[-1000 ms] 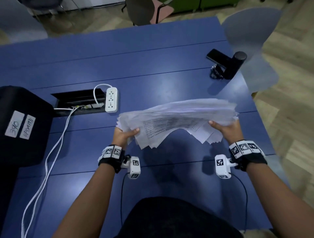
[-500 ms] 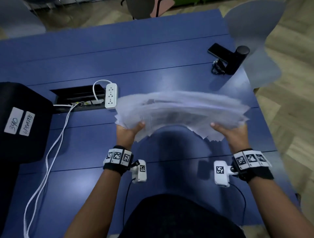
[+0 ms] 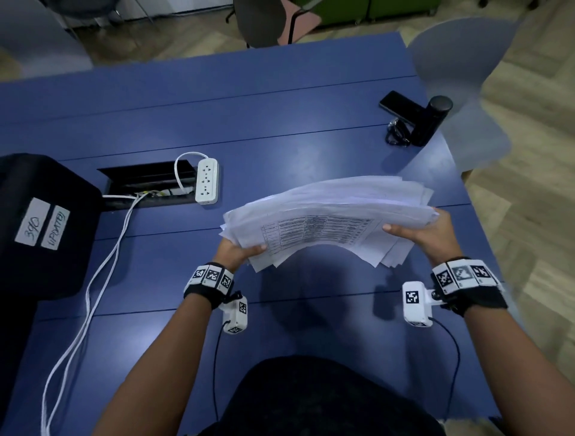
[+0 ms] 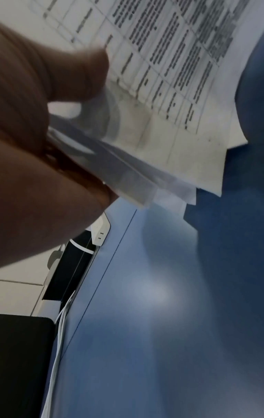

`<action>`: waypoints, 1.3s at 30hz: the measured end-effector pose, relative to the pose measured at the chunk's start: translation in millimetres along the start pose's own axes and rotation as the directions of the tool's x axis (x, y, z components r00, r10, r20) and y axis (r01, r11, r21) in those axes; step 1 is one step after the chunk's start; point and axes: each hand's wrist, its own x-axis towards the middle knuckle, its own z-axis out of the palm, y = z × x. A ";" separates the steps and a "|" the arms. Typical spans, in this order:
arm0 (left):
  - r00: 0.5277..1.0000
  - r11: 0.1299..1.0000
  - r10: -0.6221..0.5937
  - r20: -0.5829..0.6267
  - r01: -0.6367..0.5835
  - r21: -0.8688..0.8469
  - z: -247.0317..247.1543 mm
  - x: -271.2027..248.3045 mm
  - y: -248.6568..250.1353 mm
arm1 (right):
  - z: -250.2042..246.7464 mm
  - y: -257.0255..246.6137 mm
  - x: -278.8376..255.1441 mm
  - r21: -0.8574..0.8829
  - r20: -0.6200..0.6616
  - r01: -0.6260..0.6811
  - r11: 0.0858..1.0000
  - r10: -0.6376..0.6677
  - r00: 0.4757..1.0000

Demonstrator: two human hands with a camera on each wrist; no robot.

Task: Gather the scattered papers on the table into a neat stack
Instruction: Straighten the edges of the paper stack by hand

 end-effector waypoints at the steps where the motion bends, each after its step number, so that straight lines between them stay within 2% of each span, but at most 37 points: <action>1: 1.000 0.999 0.014 -0.012 -0.014 0.033 1.0 2.4 0.3 | -1.2 -5.4 1.2 -0.019 0.009 0.012 1.000 -0.012 1.000; 5: 0.981 0.980 0.126 -0.145 -0.101 0.169 6.6 5.2 22.4 | -10.4 -13.8 8.1 -0.085 -0.004 0.030 0.996 -0.031 1.000; 7: 0.958 0.907 0.254 -0.132 -0.188 0.378 6.1 4.1 44.9 | -15.9 -21.5 11.8 -0.159 -0.028 0.075 0.984 -0.080 0.996; 8: 0.940 0.826 0.327 -0.093 -0.236 0.512 4.8 1.0 60.1 | -17.7 -29.9 14.8 -0.255 -0.038 0.111 0.961 -0.124 0.992; 9: 0.911 0.706 0.411 -0.030 -0.298 0.642 4.6 -4.1 78.0 | -18.7 -40.3 17.7 -0.390 -0.027 0.176 0.904 -0.202 0.979; 10: 0.870 0.558 0.488 0.073 -0.375 0.740 6.8 -10.1 97.2 | -17.7 -51.7 22.0 -0.535 0.024 0.260 0.804 -0.293 0.956; 12: 0.786 0.235 0.534 0.311 -0.491 0.839 16.0 -21.4 138.7 | -3.7 -77.9 28.8 -0.697 0.217 0.444 0.563 -0.424 0.879; 13: 0.761 0.095 0.521 0.387 -0.503 0.859 22.9 -26.3 159.3 | 9.3 -87.3 31.2 -0.700 0.317 0.507 0.503 -0.418 0.852; 14: 0.750 -0.009 0.502 0.431 -0.494 0.869 30.2 -32.1 178.9 | 23.6 -94.5 31.2 -0.668 0.396 0.534 0.518 -0.361 0.844; 16: 0.761 -0.120 0.456 0.461 -0.461 0.879 44.9 -41.6 210.3 | 50.2 -96.2 26.8 -0.621 0.459 0.502 0.602 -0.240 0.856; 17: 0.754 -0.148 0.456 0.473 -0.459 0.876 51.9 -47.0 223.5 | 60.8 -95.0 22.9 -0.596 0.439 0.485 0.640 -0.246 0.864; 19: 0.725 -0.165 0.487 0.487 -0.471 0.867 57.8 -57.1 243.0 | 71.4 -93.8 15.4 -0.471 0.319 0.440 0.764 -0.318 0.893; 20: 0.701 -0.131 0.530 0.477 -0.489 0.863 54.4 -59.6 248.5 | 71.9 -95.0 12.6 -0.363 0.263 0.404 0.840 -0.323 0.909; 21: 0.682 -0.041 0.586 0.438 -0.515 0.856 44.7 -57.5 249.8 | 69.6 -96.3 10.2 -0.261 0.214 0.371 0.891 -0.321 0.923; 23: 0.680 0.326 0.670 0.297 -0.630 0.705 17.8 -51.2 243.5 | 60.8 -96.6 7.1 -0.127 0.120 0.317 0.940 -0.303 0.945; 24: 0.700 0.510 0.672 0.241 -0.674 0.534 5.3 -47.1 233.8 | 55.3 -95.1 5.8 -0.071 0.075 0.298 0.952 -0.293 0.953; 25: 0.744 0.665 0.638 0.200 -0.663 0.345 -0.6 -45.3 221.3 | 50.6 -92.4 5.1 -0.016 0.037 0.276 0.961 -0.275 0.961; 26: 0.815 0.788 0.549 0.184 -0.578 0.210 -0.7 -41.2 203.3 | 48.0 -90.2 4.9 0.041 0.016 0.241 0.970 -0.241 0.970; 27: 0.870 0.867 0.451 0.201 -0.480 0.130 4.1 -38.7 186.3 | 47.9 -88.2 5.8 0.080 0.020 0.211 0.974 -0.213 0.977; 28: 0.901 0.908 0.378 0.212 -0.406 0.104 13.3 -38.1 173.7 | 49.9 -87.3 6.3 0.092 0.028 0.191 0.977 -0.194 0.981; 30: 0.935 0.937 0.334 0.116 -0.343 0.068 33.3 -37.7 157.7 | 55.1 -90.1 5.7 0.109 0.038 0.202 0.973 -0.208 0.977; 34: 0.925 0.927 0.375 -0.062 -0.375 0.012 44.9 -35.4 151.9 | 47.2 -95.3 5.5 0.120 0.012 0.212 0.970 -0.215 0.977; 37: 0.943 0.944 0.321 -0.085 -0.312 0.103 44.3 -28.6 128.0 | 41.1 -83.3 0.2 0.047 0.088 0.161 0.986 -0.165 0.982; 39: 0.955 0.955 0.290 -0.056 -0.285 0.084 50.2 -33.4 110.6 | 38.6 -66.0 -3.9 0.025 0.131 0.113 0.993 -0.115 0.985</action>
